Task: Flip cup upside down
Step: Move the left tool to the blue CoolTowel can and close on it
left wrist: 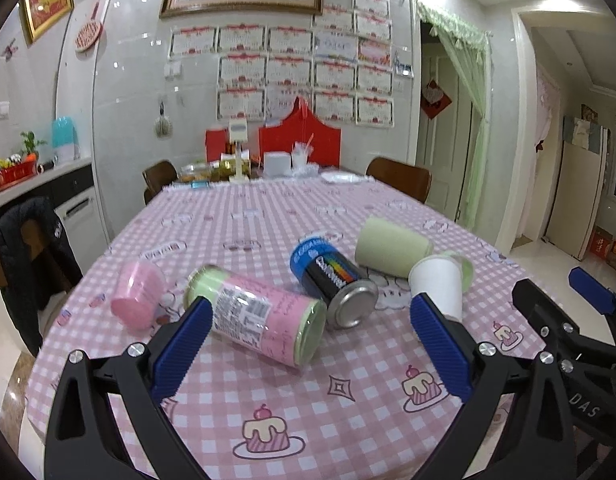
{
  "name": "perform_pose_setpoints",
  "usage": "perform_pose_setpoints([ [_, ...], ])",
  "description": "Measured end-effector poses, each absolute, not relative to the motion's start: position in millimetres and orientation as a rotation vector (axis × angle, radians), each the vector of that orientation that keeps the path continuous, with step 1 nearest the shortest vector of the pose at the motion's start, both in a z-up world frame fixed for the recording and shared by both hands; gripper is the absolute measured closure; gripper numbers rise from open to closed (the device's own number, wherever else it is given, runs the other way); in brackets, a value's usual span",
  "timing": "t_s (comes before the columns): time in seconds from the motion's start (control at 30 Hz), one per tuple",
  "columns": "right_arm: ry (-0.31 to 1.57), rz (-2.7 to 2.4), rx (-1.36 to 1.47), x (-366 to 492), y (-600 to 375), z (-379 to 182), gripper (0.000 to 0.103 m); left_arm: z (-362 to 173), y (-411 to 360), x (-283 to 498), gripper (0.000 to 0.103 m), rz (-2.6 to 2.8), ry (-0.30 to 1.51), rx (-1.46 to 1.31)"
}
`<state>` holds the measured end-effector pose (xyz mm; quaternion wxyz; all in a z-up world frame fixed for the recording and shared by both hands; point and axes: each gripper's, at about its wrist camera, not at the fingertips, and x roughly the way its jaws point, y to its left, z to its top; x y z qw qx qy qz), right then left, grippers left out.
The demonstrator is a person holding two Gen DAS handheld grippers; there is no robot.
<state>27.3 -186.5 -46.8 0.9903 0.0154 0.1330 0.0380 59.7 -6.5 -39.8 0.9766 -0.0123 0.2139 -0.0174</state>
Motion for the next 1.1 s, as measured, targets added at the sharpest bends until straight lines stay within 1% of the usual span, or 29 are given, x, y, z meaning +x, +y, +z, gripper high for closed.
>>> perform_pose_setpoints([
  [0.2,0.327,0.080,0.058,50,-197,-55,0.008,-51,-8,90,0.005,-0.063,0.524,-0.069],
  [0.4,0.341,0.082,0.105,71,-209,-51,0.008,-54,-17,121,0.005,-0.058,0.565,-0.057],
  [0.67,0.354,0.033,0.133,95,-232,-49,0.008,-51,-44,167,0.005,-0.081,0.617,-0.023],
  [0.83,0.368,-0.004,0.143,113,-251,-47,0.008,-52,-61,196,0.005,-0.119,0.668,-0.051],
  [1.1,0.416,-0.018,0.171,139,-269,-56,0.008,-55,-84,235,0.005,-0.106,0.725,-0.052],
])
